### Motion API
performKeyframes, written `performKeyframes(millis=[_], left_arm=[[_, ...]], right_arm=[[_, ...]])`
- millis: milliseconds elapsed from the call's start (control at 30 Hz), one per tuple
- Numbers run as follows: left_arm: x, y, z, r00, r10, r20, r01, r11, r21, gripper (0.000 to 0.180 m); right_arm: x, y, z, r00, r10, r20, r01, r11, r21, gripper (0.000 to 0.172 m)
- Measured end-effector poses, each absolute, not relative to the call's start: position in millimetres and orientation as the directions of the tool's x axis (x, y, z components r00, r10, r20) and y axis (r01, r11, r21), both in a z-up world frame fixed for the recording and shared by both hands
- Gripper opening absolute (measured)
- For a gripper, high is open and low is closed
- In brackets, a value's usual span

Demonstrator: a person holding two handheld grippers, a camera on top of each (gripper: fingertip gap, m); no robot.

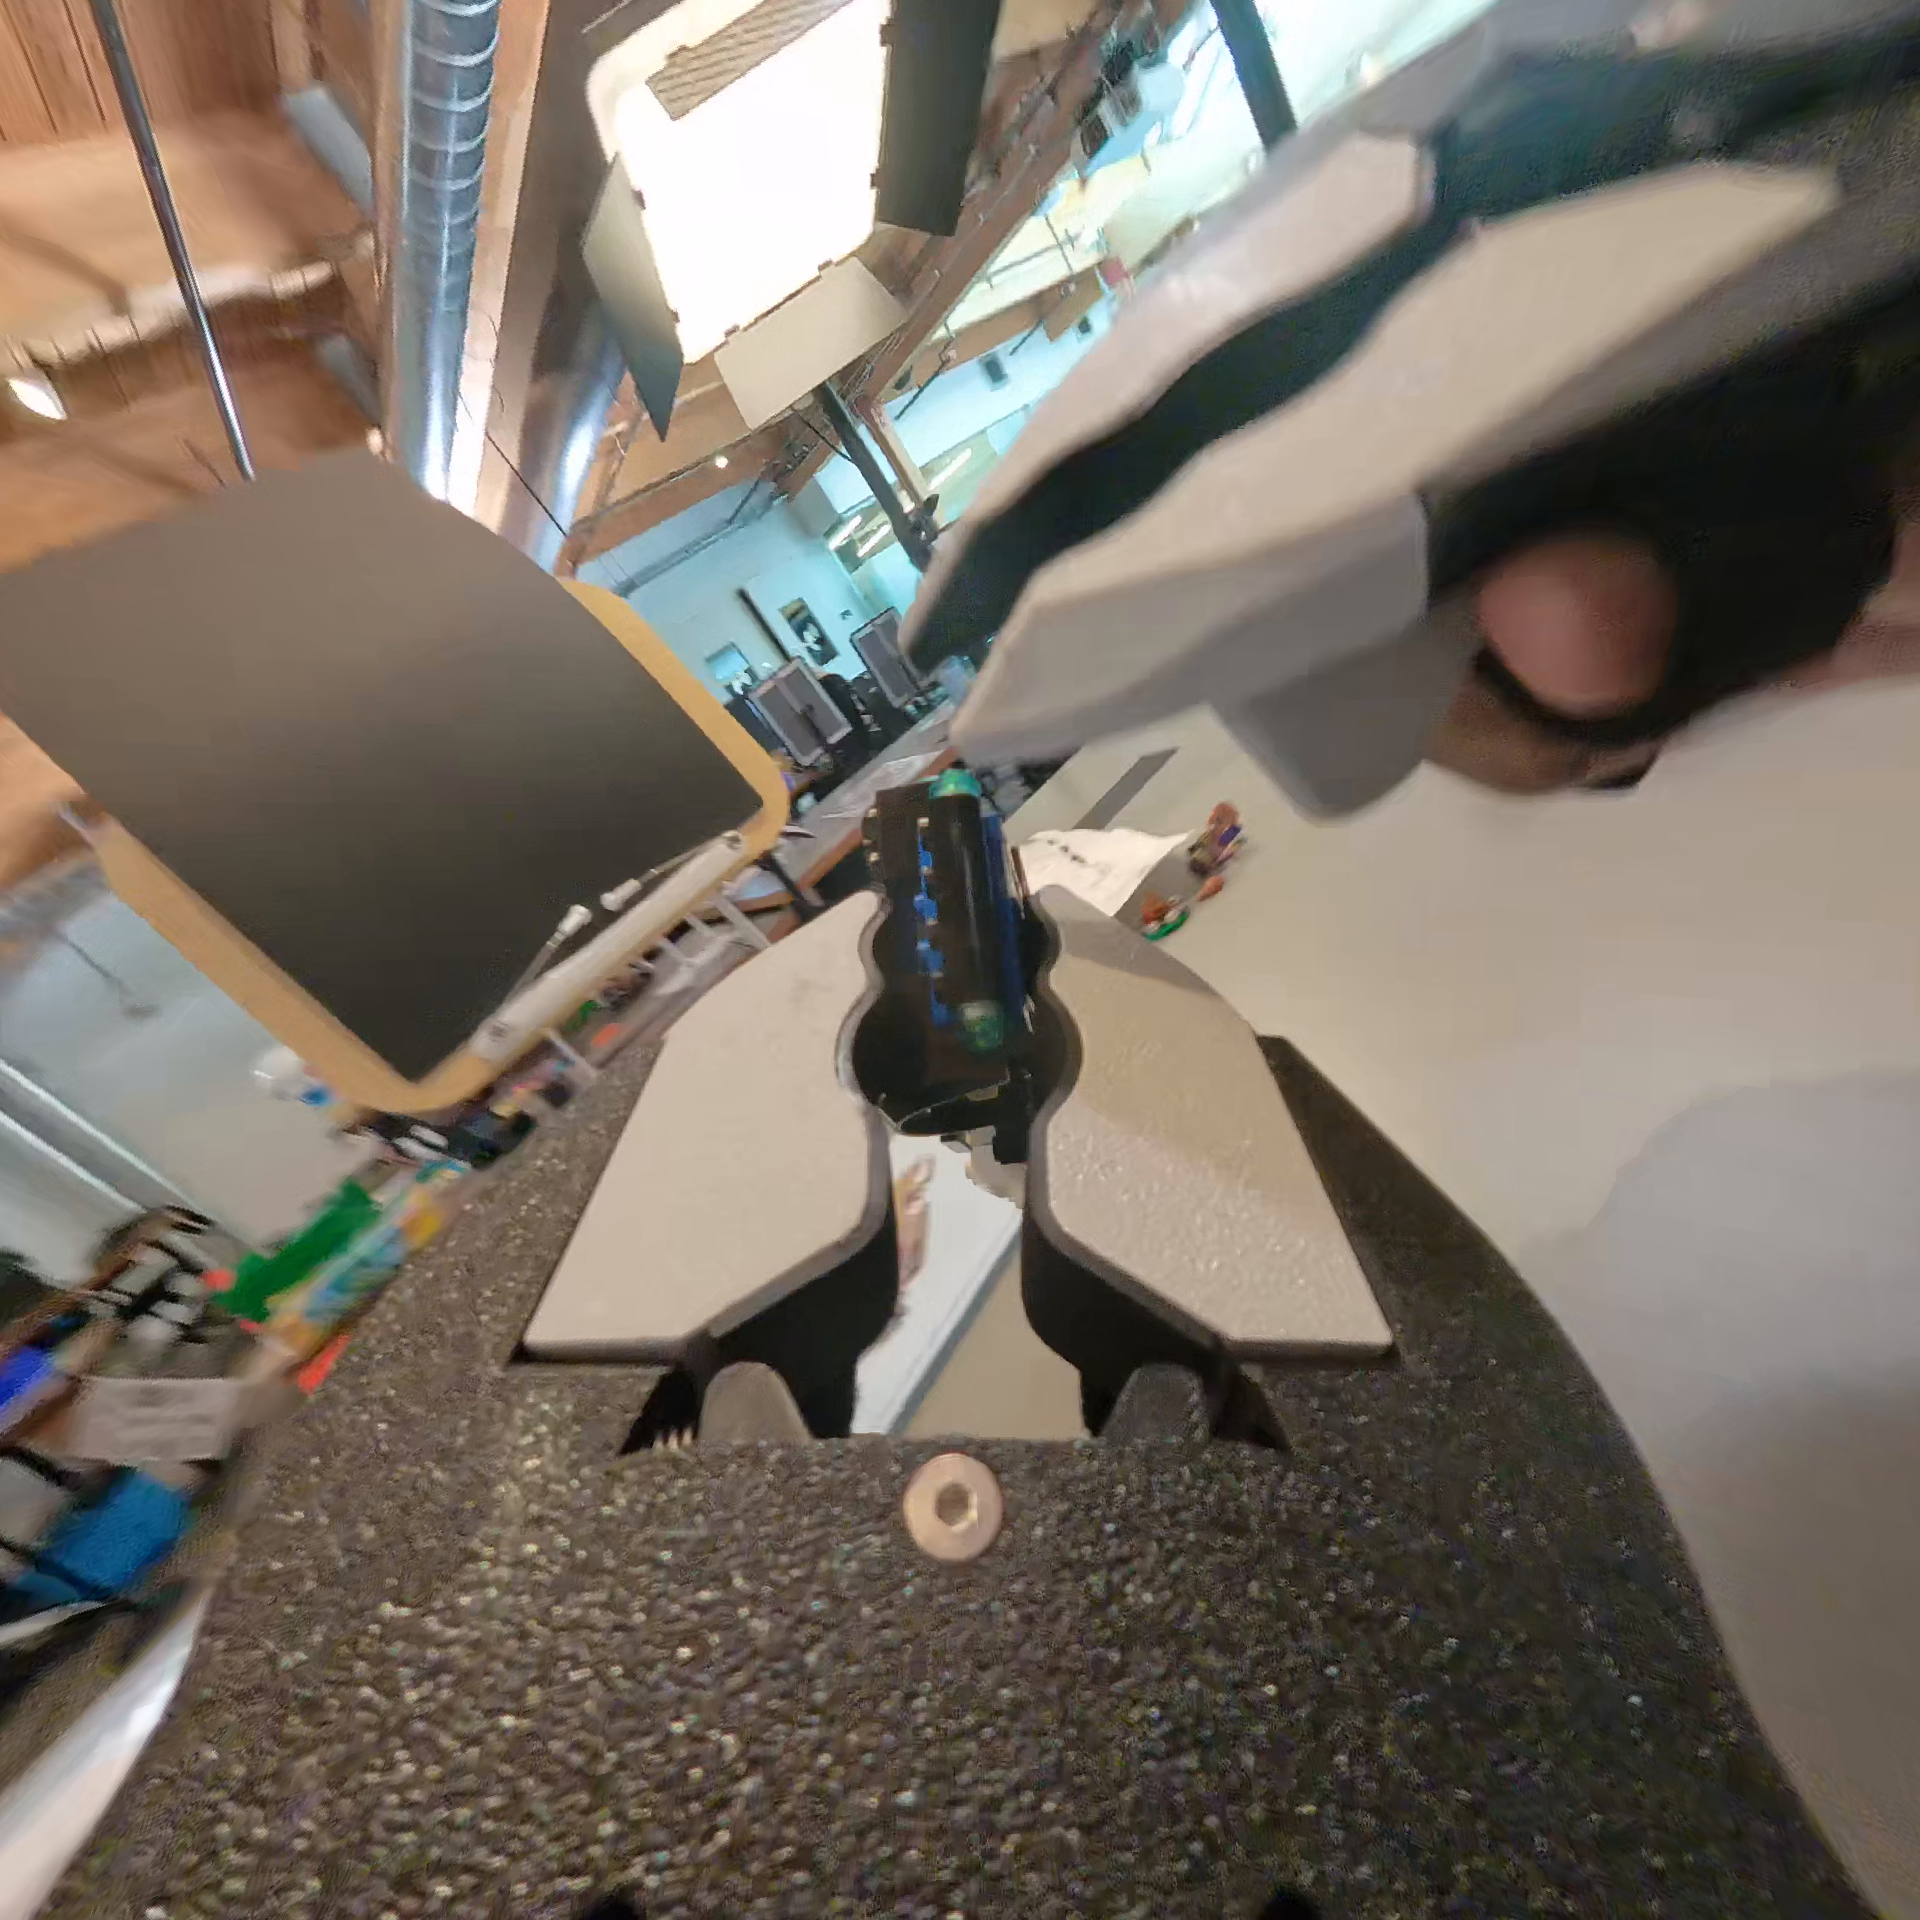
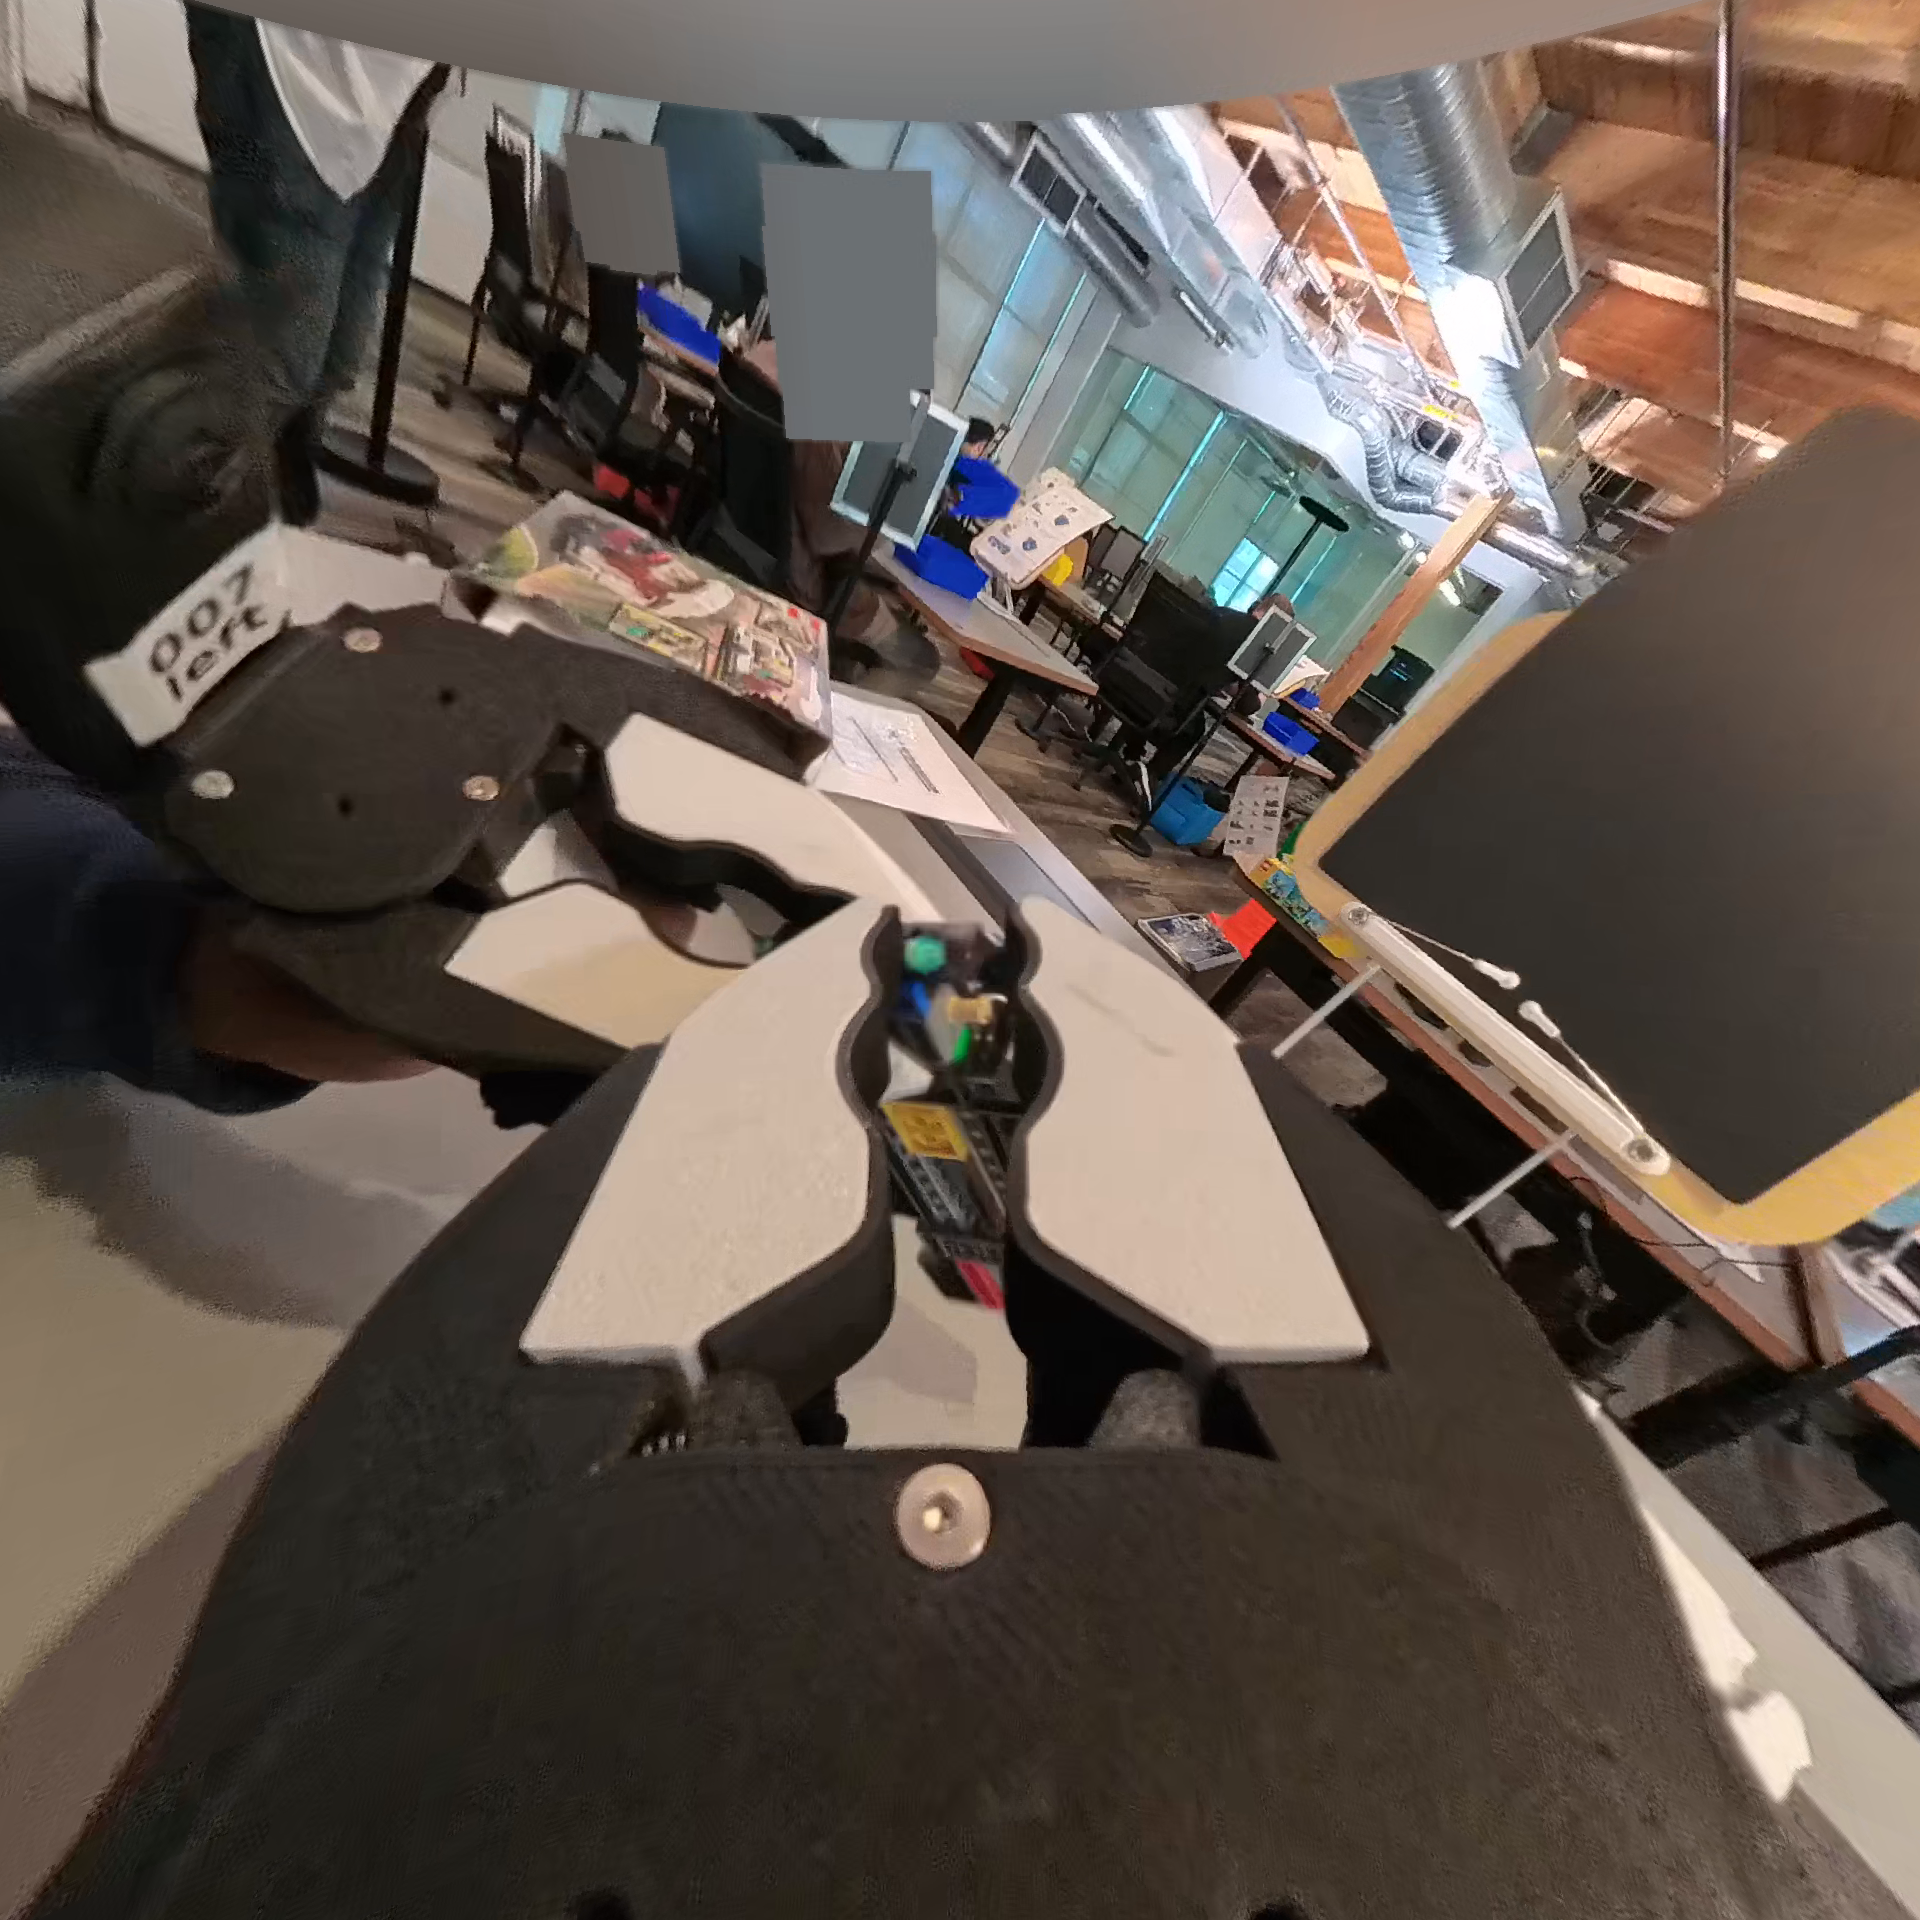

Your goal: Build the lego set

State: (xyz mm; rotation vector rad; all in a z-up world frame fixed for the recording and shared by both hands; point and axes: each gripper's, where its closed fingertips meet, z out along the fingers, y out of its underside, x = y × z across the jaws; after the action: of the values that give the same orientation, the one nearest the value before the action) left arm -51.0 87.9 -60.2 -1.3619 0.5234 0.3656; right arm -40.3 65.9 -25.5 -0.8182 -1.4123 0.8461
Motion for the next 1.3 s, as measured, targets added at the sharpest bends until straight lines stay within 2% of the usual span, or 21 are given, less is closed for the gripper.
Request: performKeyframes(millis=[67,133,300,433,800,867,967,1033,1167,1300], left_arm=[[-50.2,88.6,-64.2,0.753,-0.021,-0.657,-0.644,0.175,-0.744,0.022],[-45.5,87.9,-68.1,0.682,-0.026,-0.731,-0.714,0.194,-0.673,0.022],[-25.9,79.5,-75.2,0.577,-0.103,-0.810,-0.759,0.299,-0.579,0.022],[-13.8,74.3,-80.6,0.501,-0.118,-0.858,-0.787,0.350,-0.508,0.023],[0.4,65.6,-86.5,0.372,-0.095,-0.923,-0.830,0.411,-0.376,0.023],[2.5,64.0,-86.0,0.362,-0.090,-0.928,-0.831,0.420,-0.365,0.023],[3.3,62.9,-84.5,0.363,-0.083,-0.928,-0.829,0.425,-0.363,0.023],[0.5,63.9,-82.2,0.374,-0.069,-0.925,-0.831,0.418,-0.367,0.023],[-7.2,68.5,-76.2,0.417,-0.020,-0.909,-0.829,0.401,-0.389,0.028],[-25.2,80.7,-85.4,0.450,-0.085,-0.889,-0.838,0.303,-0.454,0.048]], right_arm=[[-31.6,77.9,-30.1,-0.037,0.876,0.480,-0.008,0.480,-0.877,0.025],[-25.6,88.5,-45.7,-0.103,0.830,0.547,0.030,0.553,-0.833,0.031],[-16.0,91.1,-75.9,-0.296,0.577,0.761,-0.008,0.796,-0.606,0.045],[-15.3,88.0,-95.3,-0.425,0.368,0.827,-0.042,0.905,-0.423,0.054],[-25.0,92.9,-115.1,-0.524,0.091,0.847,-0.097,0.982,-0.165,0.051],[-27.5,91.4,-117.0,-0.522,0.064,0.851,-0.112,0.983,-0.142,0.046],[-31.9,88.2,-112.0,-0.478,0.063,0.876,-0.127,0.982,-0.140,0.028],[-34.7,90.2,-109.1,-0.448,0.078,0.890,-0.106,0.984,-0.140,0.026],[-37.6,102.3,-105.4,-0.387,0.180,0.904,-0.001,0.981,-0.196,0.025],[-33.6,127.0,-108.3,-0.248,0.363,0.898,0.174,0.929,-0.328,0.025]])
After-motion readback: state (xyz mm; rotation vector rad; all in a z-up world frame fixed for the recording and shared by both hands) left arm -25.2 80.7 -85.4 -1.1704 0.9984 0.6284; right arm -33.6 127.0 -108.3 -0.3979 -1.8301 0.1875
